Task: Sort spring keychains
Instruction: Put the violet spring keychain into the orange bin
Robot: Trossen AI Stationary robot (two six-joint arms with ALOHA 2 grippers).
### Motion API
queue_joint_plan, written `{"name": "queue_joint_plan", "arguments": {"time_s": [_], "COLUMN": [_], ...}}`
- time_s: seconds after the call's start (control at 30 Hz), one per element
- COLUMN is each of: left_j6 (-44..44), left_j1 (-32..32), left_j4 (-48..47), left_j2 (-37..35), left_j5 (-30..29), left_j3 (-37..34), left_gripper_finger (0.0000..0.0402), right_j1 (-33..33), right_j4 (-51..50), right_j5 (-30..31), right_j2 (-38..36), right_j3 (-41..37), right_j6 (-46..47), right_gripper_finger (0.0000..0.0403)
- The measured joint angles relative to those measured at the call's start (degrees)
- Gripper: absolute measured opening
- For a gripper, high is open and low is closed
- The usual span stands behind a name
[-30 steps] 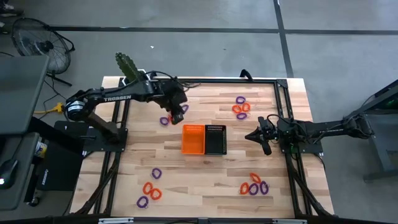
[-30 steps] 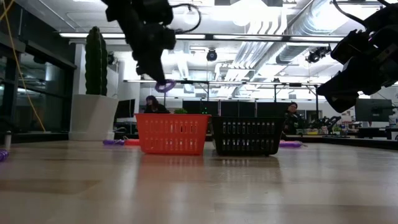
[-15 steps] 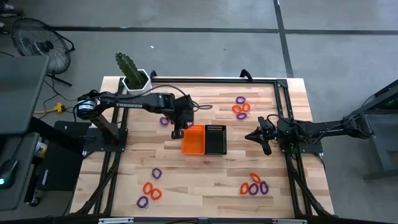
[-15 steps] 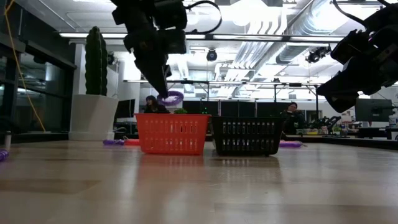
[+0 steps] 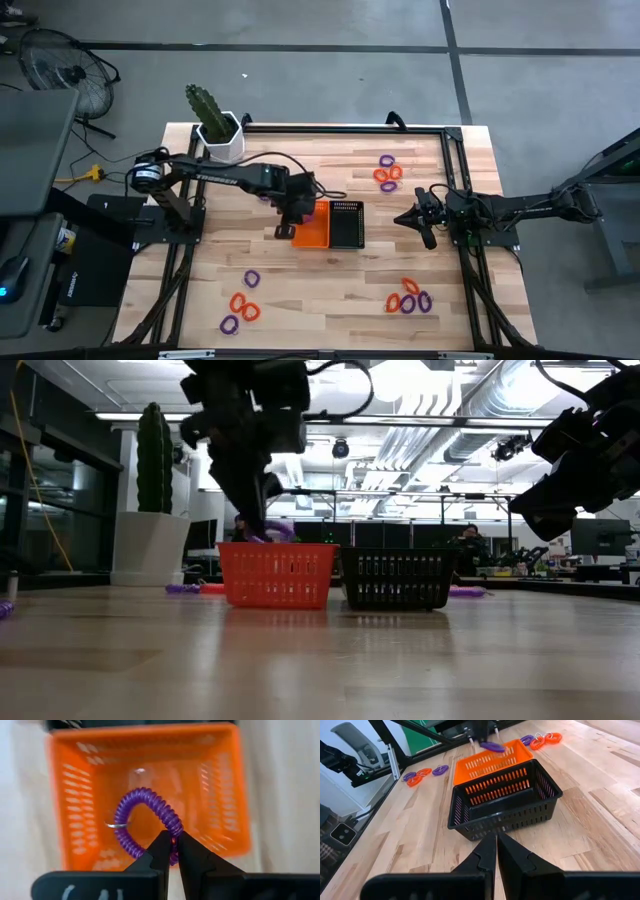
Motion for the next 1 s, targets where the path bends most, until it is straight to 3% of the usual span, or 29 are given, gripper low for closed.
{"name": "queue_joint_plan", "arguments": {"time_s": [0.13, 0.4, 0.77, 1.0], "left_j6": [-0.79, -2.29, -2.35, -6.48], "left_j1": [0.01, 0.03, 1.63, 3.65], "left_j4": [1.10, 3.55, 3.77, 0.68], "left_j2": [2.11, 2.73, 2.73, -1.05], "left_j5": [-4.10, -4.60, -5.09, -7.87], "left_j3": [-0.15, -0.01, -0.01, 0.05], "left_gripper_finger": [0.0022, 0.0026, 0.0132, 0.0151], "right_j1": [0.00, -0.02, 0.00, 0.00], "right_j4": [-0.05, 0.00, -0.02, -0.02], "right_j5": [0.00, 0.02, 0.02, 0.00], "right_j2": [0.00, 0.00, 0.00, 0.00], "right_j3": [0.00, 0.00, 0.00, 0.00], "right_j6": [0.00, 0.00, 0.00, 0.00], "right_gripper_finger": [0.0012, 0.0012, 0.0012, 0.0012]}}
